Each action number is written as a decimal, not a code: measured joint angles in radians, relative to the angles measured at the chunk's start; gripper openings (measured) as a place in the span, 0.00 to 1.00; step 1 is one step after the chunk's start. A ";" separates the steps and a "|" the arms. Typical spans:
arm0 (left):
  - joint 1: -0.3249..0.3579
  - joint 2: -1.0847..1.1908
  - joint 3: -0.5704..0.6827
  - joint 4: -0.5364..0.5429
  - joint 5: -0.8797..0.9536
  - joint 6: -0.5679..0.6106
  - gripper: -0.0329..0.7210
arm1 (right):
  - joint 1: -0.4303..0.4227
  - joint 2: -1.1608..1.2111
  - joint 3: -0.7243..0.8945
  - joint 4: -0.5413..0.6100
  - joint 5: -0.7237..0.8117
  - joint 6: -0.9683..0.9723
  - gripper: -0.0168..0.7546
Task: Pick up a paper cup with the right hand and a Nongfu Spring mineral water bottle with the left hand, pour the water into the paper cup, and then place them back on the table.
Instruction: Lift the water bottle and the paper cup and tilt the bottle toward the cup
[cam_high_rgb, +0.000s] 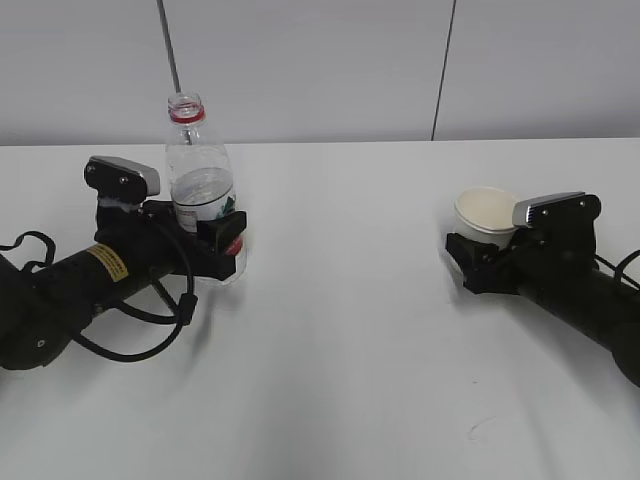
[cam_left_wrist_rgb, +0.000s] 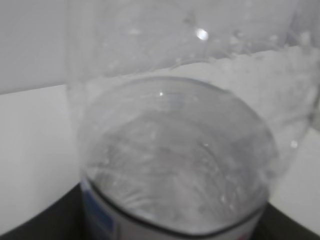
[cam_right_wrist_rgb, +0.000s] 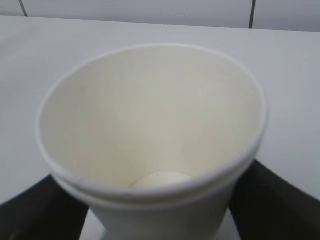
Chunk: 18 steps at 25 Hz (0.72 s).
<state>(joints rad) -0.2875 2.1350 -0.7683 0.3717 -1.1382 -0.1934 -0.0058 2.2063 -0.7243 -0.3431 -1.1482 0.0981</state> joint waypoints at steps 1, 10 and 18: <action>0.000 0.000 0.000 0.000 0.000 0.000 0.57 | 0.000 0.000 0.000 -0.005 0.000 0.000 0.79; 0.000 0.000 0.000 0.002 0.000 0.007 0.54 | 0.000 0.000 0.000 -0.109 0.000 0.000 0.76; 0.000 0.000 0.000 0.003 0.000 0.008 0.54 | 0.014 0.000 -0.010 -0.239 -0.002 0.015 0.75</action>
<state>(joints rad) -0.2875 2.1350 -0.7687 0.3744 -1.1382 -0.1858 0.0077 2.2063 -0.7344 -0.5819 -1.1500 0.1134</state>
